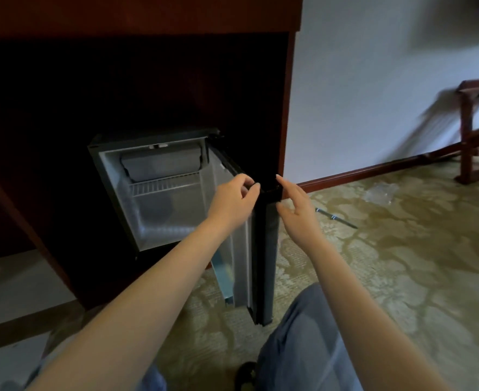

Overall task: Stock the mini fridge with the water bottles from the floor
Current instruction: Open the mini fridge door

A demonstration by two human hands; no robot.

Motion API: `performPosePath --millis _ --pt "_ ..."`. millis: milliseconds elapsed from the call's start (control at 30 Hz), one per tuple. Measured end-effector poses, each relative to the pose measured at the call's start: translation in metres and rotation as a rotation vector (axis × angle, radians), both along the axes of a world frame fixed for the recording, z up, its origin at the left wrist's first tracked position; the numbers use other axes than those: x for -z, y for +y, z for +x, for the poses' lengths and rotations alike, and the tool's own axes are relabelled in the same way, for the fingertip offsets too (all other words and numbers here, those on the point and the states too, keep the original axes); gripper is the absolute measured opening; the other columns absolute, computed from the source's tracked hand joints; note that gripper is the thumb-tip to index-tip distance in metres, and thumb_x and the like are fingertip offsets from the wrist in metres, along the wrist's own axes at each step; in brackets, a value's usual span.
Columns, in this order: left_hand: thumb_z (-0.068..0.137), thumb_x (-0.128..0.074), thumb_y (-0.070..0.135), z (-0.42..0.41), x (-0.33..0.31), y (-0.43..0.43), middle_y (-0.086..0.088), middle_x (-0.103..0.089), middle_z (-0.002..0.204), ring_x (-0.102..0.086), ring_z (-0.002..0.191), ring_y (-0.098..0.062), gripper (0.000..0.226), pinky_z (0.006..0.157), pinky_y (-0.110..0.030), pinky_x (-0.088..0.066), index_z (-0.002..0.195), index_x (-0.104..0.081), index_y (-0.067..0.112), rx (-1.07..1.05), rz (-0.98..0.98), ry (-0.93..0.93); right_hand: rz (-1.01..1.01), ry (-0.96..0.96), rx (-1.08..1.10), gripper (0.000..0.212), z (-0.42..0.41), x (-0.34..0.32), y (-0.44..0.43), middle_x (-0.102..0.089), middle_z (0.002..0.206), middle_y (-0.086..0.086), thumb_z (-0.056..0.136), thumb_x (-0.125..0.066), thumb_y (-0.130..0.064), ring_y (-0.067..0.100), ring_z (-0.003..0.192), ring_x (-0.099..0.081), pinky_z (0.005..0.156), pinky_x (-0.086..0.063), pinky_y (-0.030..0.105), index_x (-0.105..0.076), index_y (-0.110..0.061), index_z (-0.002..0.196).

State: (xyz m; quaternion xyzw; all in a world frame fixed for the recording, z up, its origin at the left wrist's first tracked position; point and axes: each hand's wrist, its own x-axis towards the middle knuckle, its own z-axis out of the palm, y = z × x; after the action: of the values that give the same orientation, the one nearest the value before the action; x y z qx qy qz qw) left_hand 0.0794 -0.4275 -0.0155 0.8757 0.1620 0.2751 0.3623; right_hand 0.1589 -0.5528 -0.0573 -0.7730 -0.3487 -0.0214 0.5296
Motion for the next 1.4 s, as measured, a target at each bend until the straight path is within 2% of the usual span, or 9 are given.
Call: performPosePath --millis 133,367,500,667,800,900,1067,1233,1400 --pt "0.097 -0.046 0.027 0.036 -0.005 -0.027 0.005 -0.055 0.073 -0.051 0.067 -0.01 0.026 0.064 -0.025 -0.038 0.101 -0.065 0.009 0.084 -0.065 0.019 0.094 0.167 0.041 0.057 0.016 -0.006 -0.022 -0.041 0.142 -0.006 0.097 -0.047 -0.006 0.001 0.127 -0.033 0.101 -0.026 0.016 -0.028 -0.02 0.149" --pt "0.097 -0.043 0.031 0.11 -0.006 -0.048 -0.003 -0.052 0.074 -0.05 0.067 -0.014 0.036 0.064 -0.028 -0.038 0.093 -0.066 0.002 0.196 -0.011 0.147 0.226 0.357 0.176 0.051 0.074 -0.007 -0.037 -0.044 0.144 -0.003 0.099 -0.046 -0.021 0.012 0.131 -0.041 0.105 -0.035 0.029 -0.031 -0.022 0.148" --pt "0.095 -0.042 0.042 0.145 -0.007 -0.052 -0.016 -0.046 0.139 -0.047 0.125 -0.029 0.051 0.104 -0.039 -0.039 0.135 -0.05 0.012 0.206 -0.08 0.293 0.24 0.442 0.206 0.049 0.108 -0.011 -0.039 -0.041 0.148 0.0 0.1 -0.042 -0.025 0.019 0.136 -0.039 0.111 -0.035 0.044 -0.031 -0.024 0.148" --pt "0.093 -0.043 0.049 0.156 -0.01 -0.05 -0.009 -0.024 0.156 -0.027 0.142 -0.026 0.07 0.115 -0.043 -0.025 0.151 -0.018 0.019 0.235 -0.134 0.386 0.021 0.36 0.271 0.057 0.134 -0.014 -0.039 -0.044 0.146 0.001 0.098 -0.041 -0.04 0.025 0.132 -0.043 0.108 -0.036 0.046 -0.021 -0.03 0.15" --pt "0.095 -0.042 0.046 0.148 -0.007 -0.042 -0.009 -0.033 0.152 -0.033 0.139 -0.025 0.063 0.114 -0.039 -0.028 0.147 -0.03 0.013 0.219 -0.126 0.393 -0.062 0.205 0.472 0.063 0.134 -0.008 -0.031 -0.032 0.149 0.009 0.097 -0.044 -0.04 0.027 0.134 -0.035 0.108 -0.034 0.043 -0.02 -0.017 0.15" --pt "0.096 -0.044 0.04 0.133 -0.002 -0.03 -0.011 -0.061 0.113 -0.055 0.107 -0.026 0.043 0.092 -0.034 -0.042 0.115 -0.06 0.004 0.15 -0.087 0.341 0.014 0.096 0.612 0.04 0.116 -0.001 -0.026 -0.048 0.125 0.006 0.093 -0.049 -0.027 0.022 0.108 -0.049 0.087 -0.043 0.033 -0.044 -0.012 0.13" --pt "0.096 -0.049 0.031 0.096 0.013 -0.014 -0.008 -0.06 0.094 -0.054 0.089 -0.022 0.032 0.077 -0.03 -0.041 0.105 -0.064 0.003 0.085 -0.12 0.277 -0.069 0.336 0.212 0.005 0.092 0.014 -0.008 -0.067 0.091 0.007 0.089 -0.054 -0.021 0.023 0.078 -0.065 0.076 -0.056 0.041 -0.059 -0.021 0.089" --pt "0.095 -0.051 0.029 0.074 0.031 -0.008 -0.011 -0.062 0.093 -0.059 0.095 -0.028 0.024 0.081 -0.034 -0.044 0.092 -0.062 0.008 0.08 -0.207 0.307 -0.315 0.384 -0.045 0.02 0.066 0.025 -0.005 -0.065 0.089 0.005 0.094 -0.056 -0.024 0.017 0.07 -0.061 0.056 -0.043 0.019 -0.061 -0.01 0.107" --pt "0.093 -0.054 0.024 0.071 0.054 -0.035 -0.007 -0.06 0.092 -0.055 0.089 -0.02 0.016 0.081 -0.03 -0.042 0.092 -0.061 0.01 0.171 -0.225 0.374 -0.29 0.455 0.031 0.01 0.062 0.062 -0.026 -0.066 0.087 0.004 0.094 -0.057 -0.024 0.013 0.066 -0.061 0.063 -0.049 0.023 -0.059 -0.015 0.098"
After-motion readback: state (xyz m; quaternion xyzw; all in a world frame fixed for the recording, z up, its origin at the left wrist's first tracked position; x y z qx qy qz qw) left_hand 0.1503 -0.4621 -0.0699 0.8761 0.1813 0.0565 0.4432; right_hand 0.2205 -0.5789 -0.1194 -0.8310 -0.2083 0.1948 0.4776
